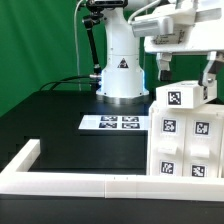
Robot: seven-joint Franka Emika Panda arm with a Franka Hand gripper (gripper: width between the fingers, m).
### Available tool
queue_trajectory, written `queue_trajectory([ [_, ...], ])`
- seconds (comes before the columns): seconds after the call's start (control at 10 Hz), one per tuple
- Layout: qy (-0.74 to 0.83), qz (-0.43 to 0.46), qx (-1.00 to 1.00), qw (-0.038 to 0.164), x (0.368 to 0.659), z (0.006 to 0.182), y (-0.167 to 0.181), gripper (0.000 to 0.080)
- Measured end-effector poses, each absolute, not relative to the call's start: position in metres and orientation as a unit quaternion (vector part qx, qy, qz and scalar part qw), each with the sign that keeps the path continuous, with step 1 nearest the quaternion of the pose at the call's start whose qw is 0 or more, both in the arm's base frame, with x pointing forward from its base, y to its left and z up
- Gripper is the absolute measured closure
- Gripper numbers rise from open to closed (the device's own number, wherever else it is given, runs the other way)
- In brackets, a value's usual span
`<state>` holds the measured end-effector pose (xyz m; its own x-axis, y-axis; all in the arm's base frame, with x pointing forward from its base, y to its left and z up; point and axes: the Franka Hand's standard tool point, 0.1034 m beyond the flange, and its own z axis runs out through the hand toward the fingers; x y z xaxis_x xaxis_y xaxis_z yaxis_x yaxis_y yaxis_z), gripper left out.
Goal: Assemble cabinet
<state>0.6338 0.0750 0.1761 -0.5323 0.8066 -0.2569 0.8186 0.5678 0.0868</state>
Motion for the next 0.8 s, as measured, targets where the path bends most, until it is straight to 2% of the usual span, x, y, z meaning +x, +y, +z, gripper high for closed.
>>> queue_trajectory([
  [0.1, 0.889, -0.034, 0.435, 0.137, 0.632, 0.176, 0.077, 0.0002],
  [0.3, 0.888, -0.051, 0.442, 0.119, 0.624, 0.171, 0.084, 0.0002],
  [0.6, 0.876, -0.052, 0.467, 0.113, 0.618, 0.162, 0.086, 0.0002],
  [0.7, 0.875, -0.053, 0.468, 0.112, 0.617, 0.161, 0.084, 0.0139],
  [0.8, 0.875, -0.054, 0.469, 0.112, 0.618, 0.161, 0.083, 0.0244],
])
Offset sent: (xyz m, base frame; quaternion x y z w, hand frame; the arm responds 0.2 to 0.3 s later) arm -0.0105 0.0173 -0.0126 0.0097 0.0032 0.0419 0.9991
